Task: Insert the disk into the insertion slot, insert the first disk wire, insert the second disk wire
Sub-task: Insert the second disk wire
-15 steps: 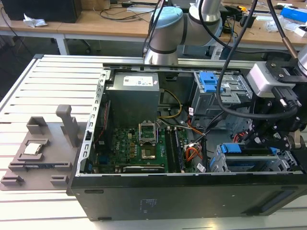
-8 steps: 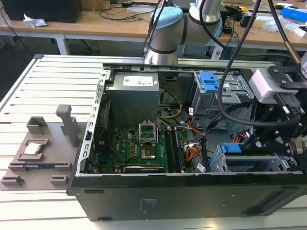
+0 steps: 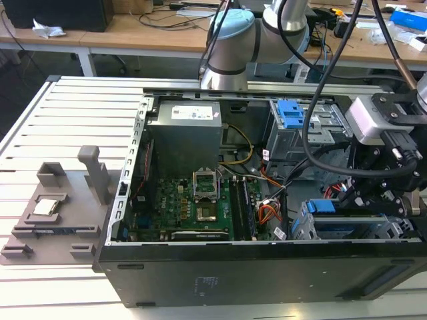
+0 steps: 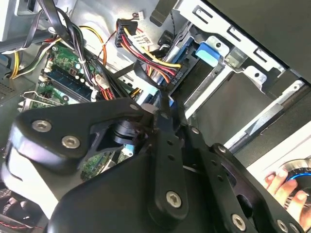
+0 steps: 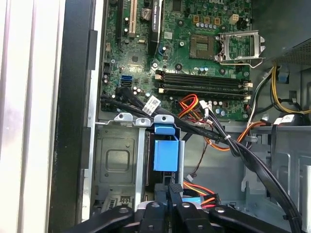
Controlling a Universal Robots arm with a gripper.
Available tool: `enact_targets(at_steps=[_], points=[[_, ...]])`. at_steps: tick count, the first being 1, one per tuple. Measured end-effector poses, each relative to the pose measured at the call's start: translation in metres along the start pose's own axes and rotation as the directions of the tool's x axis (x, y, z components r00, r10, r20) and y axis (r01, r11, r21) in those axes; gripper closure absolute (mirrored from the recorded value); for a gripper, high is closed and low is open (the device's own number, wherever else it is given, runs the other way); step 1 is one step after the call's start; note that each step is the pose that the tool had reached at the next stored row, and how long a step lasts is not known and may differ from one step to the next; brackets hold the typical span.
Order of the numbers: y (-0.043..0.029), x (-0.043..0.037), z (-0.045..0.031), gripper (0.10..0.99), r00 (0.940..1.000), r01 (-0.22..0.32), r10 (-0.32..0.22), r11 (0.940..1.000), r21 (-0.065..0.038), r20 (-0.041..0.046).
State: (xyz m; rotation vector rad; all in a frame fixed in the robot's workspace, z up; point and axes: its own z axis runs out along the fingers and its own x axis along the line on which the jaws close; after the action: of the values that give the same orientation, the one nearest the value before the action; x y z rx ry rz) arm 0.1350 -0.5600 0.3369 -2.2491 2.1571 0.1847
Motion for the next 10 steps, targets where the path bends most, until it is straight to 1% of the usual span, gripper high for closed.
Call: enact_targets(at_steps=[1,2,3,4,6,7,8,9,10], points=[[0.0001,-0.0002,-0.0008,0.867,1.0000,0.000,0.000,1.0000,0.000,0.0009],[0.0004,-0.0006,-0.0053,0.867,1.0000,0.000,0.000,1.0000,0.000,0.0022],[0.0009,-0.0013,-0.0123,0.867,1.0000,0.000,0.000,1.0000,0.000,0.0002],[0.0011,-0.0018,-0.0159,0.867,1.0000,0.000,0.000,1.0000,0.000,0.0003],[0.0013,-0.0033,-0.0190,0.867,1.0000,0.000,0.000,1.0000,0.000,0.0004],[0.0014,-0.0041,-0.0206,0.878,1.0000,0.000,0.000,1.0000,0.000,0.0000],[0.0015,-0.0051,-0.0232,0.949,1.0000,0.000,0.000,1.0000,0.000,0.0003],[0.0017,-0.0062,-0.0265,0.980,1.0000,0.000,0.000,1.0000,0.000,0.0002],[0.0018,-0.0066,-0.0292,0.980,1.0000,0.000,0.000,1.0000,0.000,0.0003]])
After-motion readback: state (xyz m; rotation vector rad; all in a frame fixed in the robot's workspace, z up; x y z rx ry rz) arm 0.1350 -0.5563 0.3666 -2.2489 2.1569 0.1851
